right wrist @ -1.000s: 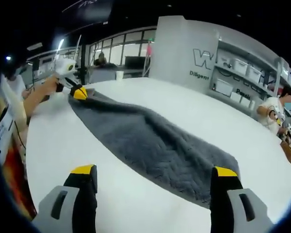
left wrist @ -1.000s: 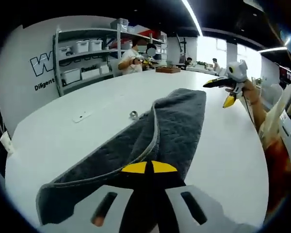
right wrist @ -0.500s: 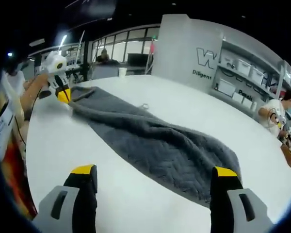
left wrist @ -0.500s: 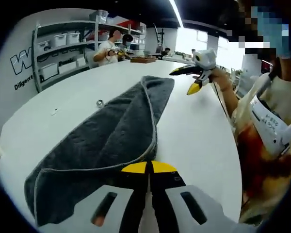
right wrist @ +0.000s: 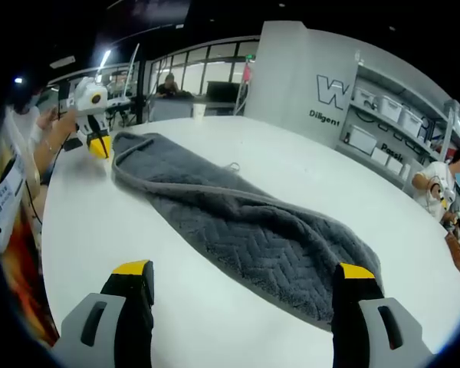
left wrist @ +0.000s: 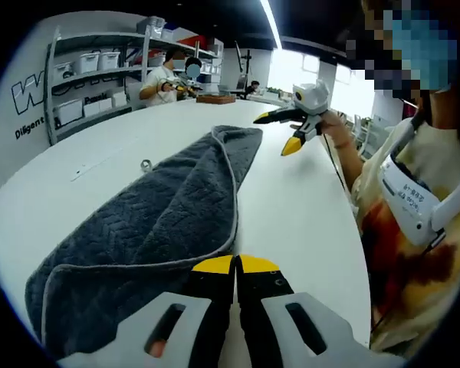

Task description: Open the folded towel by lifting each exposed corner and separating the folded layers until the towel lies flat within the target outline without major curled edges

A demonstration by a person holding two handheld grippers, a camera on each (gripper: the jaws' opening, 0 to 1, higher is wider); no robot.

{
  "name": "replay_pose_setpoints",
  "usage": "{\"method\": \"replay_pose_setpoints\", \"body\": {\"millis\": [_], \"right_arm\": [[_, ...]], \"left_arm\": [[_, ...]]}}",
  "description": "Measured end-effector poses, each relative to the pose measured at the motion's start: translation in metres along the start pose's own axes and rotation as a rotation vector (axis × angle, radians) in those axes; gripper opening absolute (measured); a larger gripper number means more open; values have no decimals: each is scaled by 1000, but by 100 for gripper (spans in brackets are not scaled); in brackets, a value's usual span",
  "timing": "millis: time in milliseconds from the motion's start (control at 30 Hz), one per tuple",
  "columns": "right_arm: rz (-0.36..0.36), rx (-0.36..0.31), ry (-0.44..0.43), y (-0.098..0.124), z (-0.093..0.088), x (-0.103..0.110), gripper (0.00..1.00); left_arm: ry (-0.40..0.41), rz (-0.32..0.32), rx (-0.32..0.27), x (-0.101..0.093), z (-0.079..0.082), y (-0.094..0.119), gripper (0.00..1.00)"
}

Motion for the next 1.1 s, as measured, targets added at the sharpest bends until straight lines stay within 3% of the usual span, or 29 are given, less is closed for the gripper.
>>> {"method": "replay_pose_setpoints", "body": {"millis": [333, 500, 667, 933, 1100], "right_arm": [[11, 11, 14, -5, 5, 0, 97], [18, 21, 37, -8, 10, 2, 96], [28, 43, 85, -10, 16, 6, 95], [52, 36, 141, -17, 35, 8, 90], [109, -23, 157, -27, 59, 12, 78]], "left_arm": [[18, 38, -97, 2, 12, 5, 48], [94, 71, -140, 6, 15, 4, 77], [117, 84, -151, 11, 13, 5, 97], [159, 118, -139, 18, 4, 8, 100], [174, 128, -141, 19, -3, 12, 100]]}}
Point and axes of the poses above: the point that each gripper's makers call its tool centre point, and the gripper's own axes: y roughly backward along the fingers, x roughly to its left, z roughly out of its top, the point moved 7 cm from there along y, roughly backward along the fingers, and after that the axes turned 13 degrees about x, right-handed, at the moved point
